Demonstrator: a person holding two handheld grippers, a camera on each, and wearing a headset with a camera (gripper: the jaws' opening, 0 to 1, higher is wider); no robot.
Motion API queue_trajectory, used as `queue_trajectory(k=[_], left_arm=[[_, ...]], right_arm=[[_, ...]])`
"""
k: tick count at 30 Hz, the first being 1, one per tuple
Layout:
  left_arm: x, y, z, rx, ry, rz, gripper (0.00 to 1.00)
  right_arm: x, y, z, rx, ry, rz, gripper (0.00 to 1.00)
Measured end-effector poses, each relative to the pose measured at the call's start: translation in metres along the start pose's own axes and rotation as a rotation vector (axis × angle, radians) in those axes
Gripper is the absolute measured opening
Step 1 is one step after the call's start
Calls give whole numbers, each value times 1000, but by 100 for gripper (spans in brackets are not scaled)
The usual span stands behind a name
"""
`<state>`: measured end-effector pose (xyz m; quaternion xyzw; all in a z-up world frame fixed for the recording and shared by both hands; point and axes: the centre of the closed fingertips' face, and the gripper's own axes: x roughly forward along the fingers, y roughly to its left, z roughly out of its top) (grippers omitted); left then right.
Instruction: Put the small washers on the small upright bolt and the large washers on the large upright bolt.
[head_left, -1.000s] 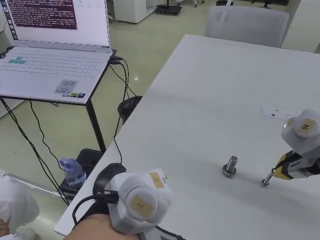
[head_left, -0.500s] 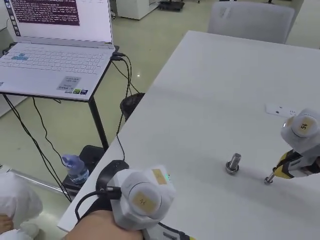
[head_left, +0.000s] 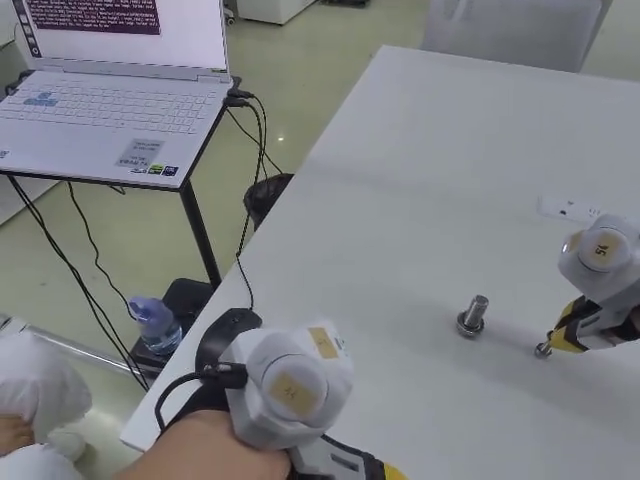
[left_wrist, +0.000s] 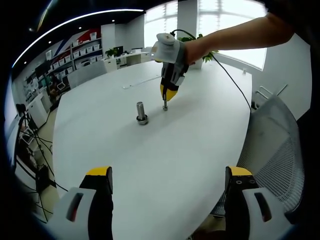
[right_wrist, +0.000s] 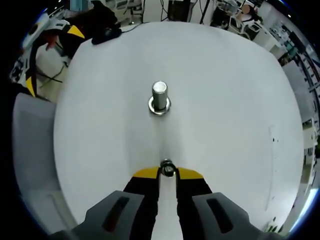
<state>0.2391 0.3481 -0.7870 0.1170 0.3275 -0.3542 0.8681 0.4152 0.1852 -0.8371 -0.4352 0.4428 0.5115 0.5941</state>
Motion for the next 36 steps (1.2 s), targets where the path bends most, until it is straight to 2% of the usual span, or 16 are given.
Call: queue_trajectory(k=[19,36], left_arm=[[4,-2,-3,-8,14,-14,91],[6,-1,-2,-8,13,-12,90]], right_arm=[[21,2,-6,-5,29,28,13],[22,2,-7,-21,38,19,13]])
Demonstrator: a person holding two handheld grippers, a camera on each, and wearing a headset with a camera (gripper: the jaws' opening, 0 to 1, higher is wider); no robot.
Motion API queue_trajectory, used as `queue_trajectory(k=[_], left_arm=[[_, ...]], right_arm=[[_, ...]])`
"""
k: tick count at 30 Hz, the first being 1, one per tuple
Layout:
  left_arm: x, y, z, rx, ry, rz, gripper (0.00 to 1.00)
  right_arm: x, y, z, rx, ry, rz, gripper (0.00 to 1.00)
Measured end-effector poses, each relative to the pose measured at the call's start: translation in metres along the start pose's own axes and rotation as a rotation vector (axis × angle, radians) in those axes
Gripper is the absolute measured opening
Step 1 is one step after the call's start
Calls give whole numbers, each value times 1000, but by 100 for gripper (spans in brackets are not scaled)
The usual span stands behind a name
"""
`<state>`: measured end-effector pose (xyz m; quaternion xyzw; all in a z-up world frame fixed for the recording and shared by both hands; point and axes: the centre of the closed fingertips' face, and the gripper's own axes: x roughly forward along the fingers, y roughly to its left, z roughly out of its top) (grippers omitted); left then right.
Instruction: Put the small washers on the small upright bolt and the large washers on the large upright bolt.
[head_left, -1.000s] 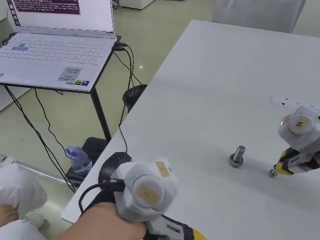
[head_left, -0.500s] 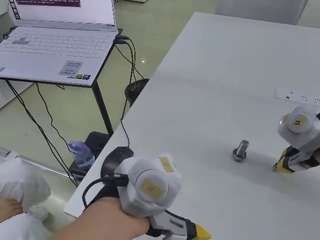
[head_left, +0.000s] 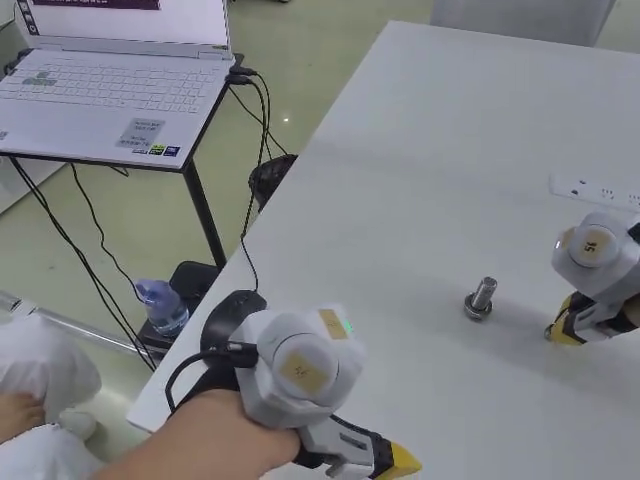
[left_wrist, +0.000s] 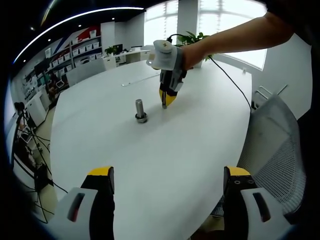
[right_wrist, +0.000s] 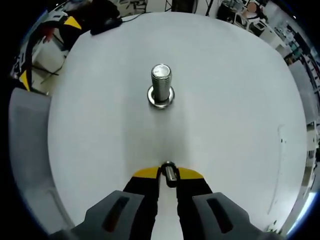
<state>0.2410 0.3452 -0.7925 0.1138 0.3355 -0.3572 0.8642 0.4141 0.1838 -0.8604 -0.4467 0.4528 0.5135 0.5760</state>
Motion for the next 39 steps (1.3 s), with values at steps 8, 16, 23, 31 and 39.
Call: queue_trajectory(k=[8,16,23,31,39], left_arm=[[-1,0,-1,3,5,-4,90],[-1,1,-1,1,4,0,90],[1,2,0,6,-2,6,90],[3,5,4,-1,-19,14,90],[4,7,1,-3,-15,25,90]], right_arm=[[0,0,0,0,-2,-4,14],[-2,-3,3,2,-24,-16,18],[-14,-8,5,33,-94,-50,29],[-31,0,5,92,-214,-70,37],[-52,15,3,164,-360,-113,46]])
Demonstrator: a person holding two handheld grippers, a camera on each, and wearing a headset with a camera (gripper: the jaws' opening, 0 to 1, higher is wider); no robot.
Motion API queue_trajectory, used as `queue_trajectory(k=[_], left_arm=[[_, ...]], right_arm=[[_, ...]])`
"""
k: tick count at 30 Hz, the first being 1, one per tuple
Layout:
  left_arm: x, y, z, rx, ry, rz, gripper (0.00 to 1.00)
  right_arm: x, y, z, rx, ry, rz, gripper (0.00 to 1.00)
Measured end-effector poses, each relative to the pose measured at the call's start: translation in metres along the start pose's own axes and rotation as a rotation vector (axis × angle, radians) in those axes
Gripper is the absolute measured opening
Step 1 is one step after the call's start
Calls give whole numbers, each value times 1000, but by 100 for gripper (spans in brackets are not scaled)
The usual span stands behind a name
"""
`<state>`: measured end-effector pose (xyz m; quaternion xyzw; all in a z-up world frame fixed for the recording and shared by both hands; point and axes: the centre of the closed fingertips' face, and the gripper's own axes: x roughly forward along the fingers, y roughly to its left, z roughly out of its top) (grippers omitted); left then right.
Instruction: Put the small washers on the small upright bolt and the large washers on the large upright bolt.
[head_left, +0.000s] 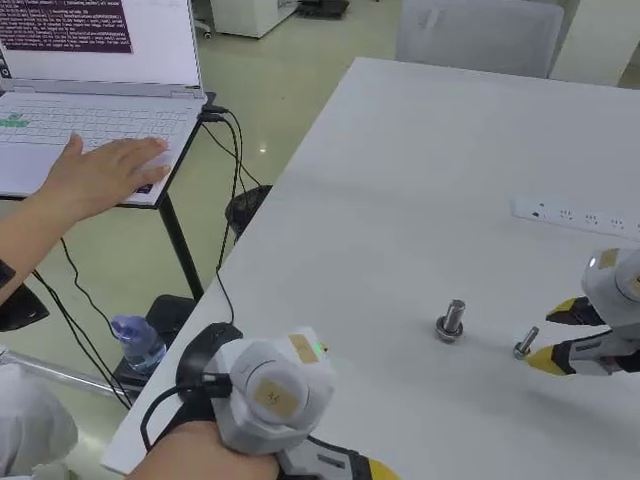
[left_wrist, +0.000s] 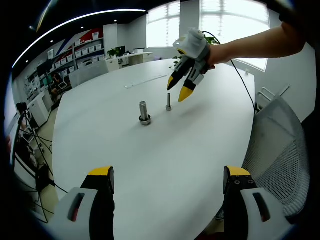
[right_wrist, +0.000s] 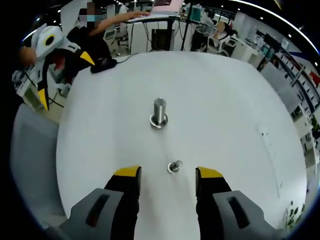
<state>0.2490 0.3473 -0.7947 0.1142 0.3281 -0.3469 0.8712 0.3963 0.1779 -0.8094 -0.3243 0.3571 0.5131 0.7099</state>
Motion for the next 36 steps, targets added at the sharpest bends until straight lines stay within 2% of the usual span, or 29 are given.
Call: queue_trajectory(k=[7,12,14,22,26,30,36], left_arm=[[0,3,-2,4,12,8,90],[0,5,-3,2,20,12,90],[0,6,-2,4,20,15,90],[-1,8,2,-15,7,18,90],[-3,7,4,-12,0,21,90],[-3,7,6,-22,-10,20,90],[-2,4,11,-26,-25,14,90]], right_arm=[[-24,15,5,61,-169,-30,55],[-37,23,0,109,-234,-56,64],[-42,28,-2,147,-266,-49,66],[-56,39,-9,228,-345,-74,74],[-66,46,-11,290,-424,-108,81],[-72,57,-17,316,-468,-128,90],[-70,66,-36,354,-473,-129,93]])
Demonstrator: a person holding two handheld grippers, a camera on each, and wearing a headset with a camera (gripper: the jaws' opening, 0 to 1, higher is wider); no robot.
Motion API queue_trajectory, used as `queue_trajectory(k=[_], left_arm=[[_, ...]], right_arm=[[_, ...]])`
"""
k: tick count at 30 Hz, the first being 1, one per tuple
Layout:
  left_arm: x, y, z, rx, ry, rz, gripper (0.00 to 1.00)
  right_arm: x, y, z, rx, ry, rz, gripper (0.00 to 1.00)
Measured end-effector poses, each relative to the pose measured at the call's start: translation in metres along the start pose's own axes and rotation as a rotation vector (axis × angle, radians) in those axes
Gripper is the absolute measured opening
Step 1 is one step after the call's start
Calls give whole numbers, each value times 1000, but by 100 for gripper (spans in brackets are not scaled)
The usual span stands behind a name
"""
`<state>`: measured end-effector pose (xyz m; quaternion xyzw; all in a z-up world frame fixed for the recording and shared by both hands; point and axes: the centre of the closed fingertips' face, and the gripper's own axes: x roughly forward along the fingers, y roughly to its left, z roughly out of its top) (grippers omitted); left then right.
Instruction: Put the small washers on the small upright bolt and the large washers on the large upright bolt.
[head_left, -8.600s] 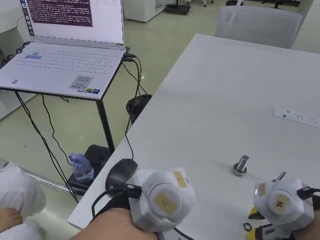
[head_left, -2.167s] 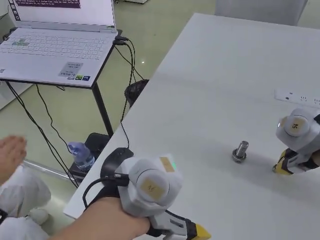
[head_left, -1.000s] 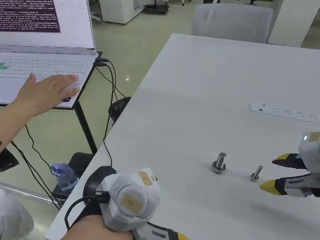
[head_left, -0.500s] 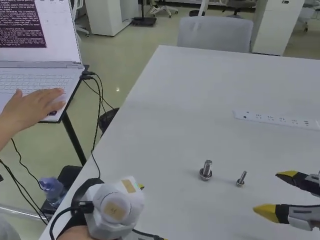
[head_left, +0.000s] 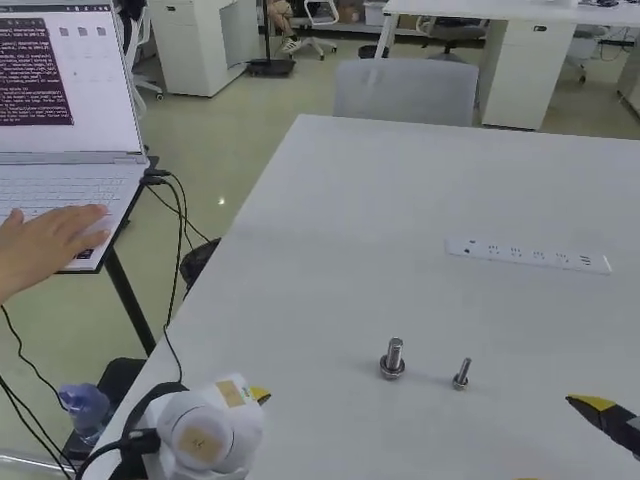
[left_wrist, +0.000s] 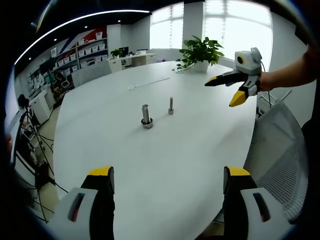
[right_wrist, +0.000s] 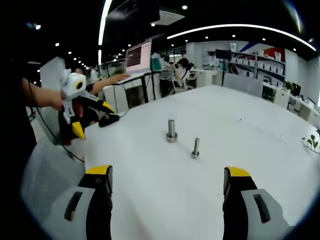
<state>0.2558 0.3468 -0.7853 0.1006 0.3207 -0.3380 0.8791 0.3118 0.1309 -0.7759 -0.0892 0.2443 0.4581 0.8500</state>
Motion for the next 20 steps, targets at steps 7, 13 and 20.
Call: queue_trajectory(k=[7,13,20], left_arm=[[1,-2,1,-13,-8,3,91],[-1,-2,-4,-20,-2,15,91],[-3,-6,-4,-20,-1,19,91]], right_arm=[[-7,2,-8,15,-21,-28,100],[-10,6,-13,25,-8,-25,100],[-13,11,-14,27,-5,-23,100]])
